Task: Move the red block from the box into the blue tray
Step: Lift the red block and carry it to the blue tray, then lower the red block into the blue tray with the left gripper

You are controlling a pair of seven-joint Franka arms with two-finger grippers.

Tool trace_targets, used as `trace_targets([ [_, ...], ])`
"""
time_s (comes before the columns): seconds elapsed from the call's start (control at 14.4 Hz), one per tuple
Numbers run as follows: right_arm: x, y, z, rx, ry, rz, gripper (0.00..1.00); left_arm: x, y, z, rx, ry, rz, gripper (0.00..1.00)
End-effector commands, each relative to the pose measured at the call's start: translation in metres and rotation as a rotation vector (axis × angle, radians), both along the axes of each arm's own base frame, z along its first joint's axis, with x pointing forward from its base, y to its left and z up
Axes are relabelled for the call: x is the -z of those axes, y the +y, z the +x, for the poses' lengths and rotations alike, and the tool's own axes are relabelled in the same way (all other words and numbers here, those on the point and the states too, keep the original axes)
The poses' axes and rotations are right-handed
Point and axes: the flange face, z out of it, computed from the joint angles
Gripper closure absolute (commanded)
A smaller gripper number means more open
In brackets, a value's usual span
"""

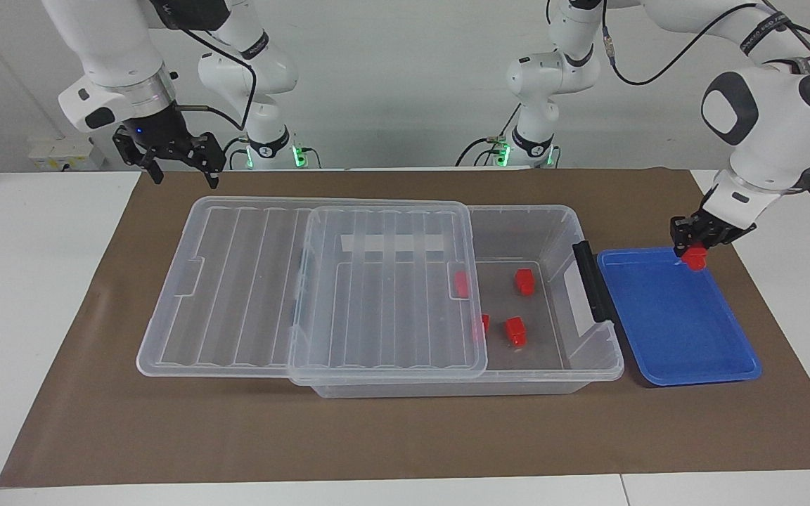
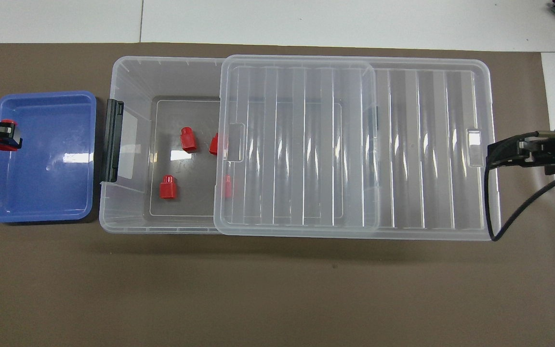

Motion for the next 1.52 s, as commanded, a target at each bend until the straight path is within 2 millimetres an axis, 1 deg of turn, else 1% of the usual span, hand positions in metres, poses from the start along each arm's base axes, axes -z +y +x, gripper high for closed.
trace_targets([
  [0.0, -0.001, -0.002, -0.001, 0.02, 0.005, 0.002, 0.0, 0.05, 0.019, -0.016, 0.004, -0.065, 0.009, 0.91],
  [0.28, 0.0, -0.002, 0.0, 0.019, 0.007, 0.002, 0.0, 0.1, 0.018, -0.022, 0.005, -0.085, 0.004, 0.91],
  [0.42, -0.001, -0.002, -0.001, 0.019, 0.005, 0.002, 0.0, 0.123, 0.021, -0.03, -0.016, -0.052, -0.01, 0.91],
  [0.48, 0.0, -0.002, 0.0, 0.019, 0.007, 0.002, 0.0, 0.14, 0.02, -0.035, -0.023, -0.038, -0.021, 0.91],
  [0.62, 0.0, -0.003, 0.0, 0.022, 0.007, 0.002, 0.0, 0.151, 0.019, -0.034, -0.029, -0.089, -0.02, 0.91],
  [0.69, 0.0, -0.003, 0.0, 0.022, 0.005, 0.002, 0.0, 0.157, 0.021, -0.032, -0.032, -0.097, -0.02, 0.91],
  [0.76, 0.0, -0.003, 0.0, 0.023, 0.005, 0.002, 0.0, 0.162, 0.028, -0.03, -0.041, -0.111, -0.018, 0.91],
  [0.9, -0.001, -0.003, -0.001, 0.026, 0.003, 0.002, 0.0, 0.184, 0.03, -0.025, -0.049, -0.122, -0.019, 0.91],
  [1.04, -0.001, -0.003, -0.001, 0.026, 0.003, 0.002, 0.0, 0.192, 0.024, -0.023, -0.052, -0.12, -0.023, 0.91],
  [1.45, 0.001, -0.004, 0.0, 0.026, 0.006, 0.001, 0.0, 0.2, 0.022, -0.023, -0.122, -0.125, -0.03, 0.9],
])
